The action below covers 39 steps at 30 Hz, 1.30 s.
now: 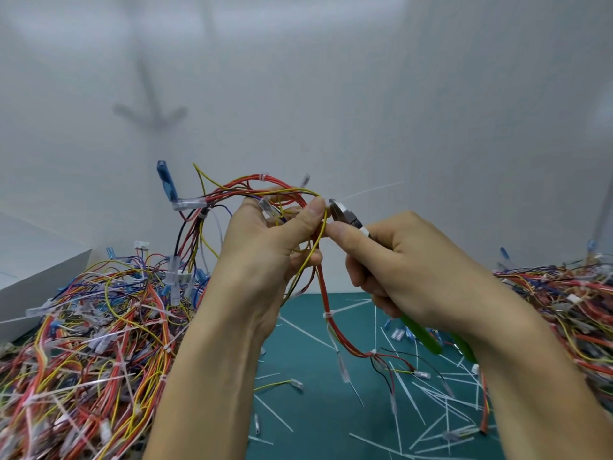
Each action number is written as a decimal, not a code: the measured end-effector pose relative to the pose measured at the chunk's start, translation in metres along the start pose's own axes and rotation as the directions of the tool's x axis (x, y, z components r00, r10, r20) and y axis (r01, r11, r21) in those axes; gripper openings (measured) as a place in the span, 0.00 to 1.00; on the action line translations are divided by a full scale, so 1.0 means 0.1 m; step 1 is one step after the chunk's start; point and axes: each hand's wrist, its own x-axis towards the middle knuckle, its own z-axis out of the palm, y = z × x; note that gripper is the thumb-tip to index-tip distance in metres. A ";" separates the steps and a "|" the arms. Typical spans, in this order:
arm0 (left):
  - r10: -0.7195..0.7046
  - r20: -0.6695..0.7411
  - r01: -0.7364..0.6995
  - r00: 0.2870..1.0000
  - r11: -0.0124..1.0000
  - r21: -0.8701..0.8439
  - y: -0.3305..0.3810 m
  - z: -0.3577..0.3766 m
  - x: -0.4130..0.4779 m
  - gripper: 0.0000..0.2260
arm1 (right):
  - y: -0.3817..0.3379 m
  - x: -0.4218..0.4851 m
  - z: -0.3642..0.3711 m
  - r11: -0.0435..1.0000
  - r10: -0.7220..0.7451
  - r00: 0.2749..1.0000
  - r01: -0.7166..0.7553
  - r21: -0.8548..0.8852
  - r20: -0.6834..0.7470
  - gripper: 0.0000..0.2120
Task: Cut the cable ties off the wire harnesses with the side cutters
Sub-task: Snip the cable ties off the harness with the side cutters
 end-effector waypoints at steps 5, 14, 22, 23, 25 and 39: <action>-0.007 0.005 0.007 1.000 1.000 -0.006 0.02 -0.01 -0.01 0.10 | 0.02 0.00 0.02 0.999 -0.004 1.000 0.004 0.037 0.011 0.29; 0.012 0.035 -0.011 0.999 1.000 -0.020 0.02 -0.01 -0.02 0.09 | -0.04 0.02 0.09 0.930 0.058 0.996 -0.076 0.359 0.062 0.27; -0.048 0.060 0.048 0.997 0.999 0.003 0.04 -0.05 0.01 0.05 | 0.03 0.04 0.05 0.899 0.124 0.986 -0.065 0.432 -0.111 0.14; -0.061 0.055 0.061 0.997 0.998 0.003 0.07 -0.05 0.00 0.06 | 0.04 0.04 0.05 0.908 0.123 0.986 -0.065 0.414 -0.116 0.11; -0.082 0.067 0.082 0.994 0.997 -0.003 0.10 -0.06 0.00 0.18 | 0.04 0.04 0.07 0.919 0.119 0.986 -0.065 0.389 -0.117 0.06; -0.260 0.141 0.291 0.955 0.913 -0.287 0.12 -0.03 -0.03 0.19 | 0.01 -0.01 0.03 0.931 0.070 0.987 -0.118 0.346 0.147 0.15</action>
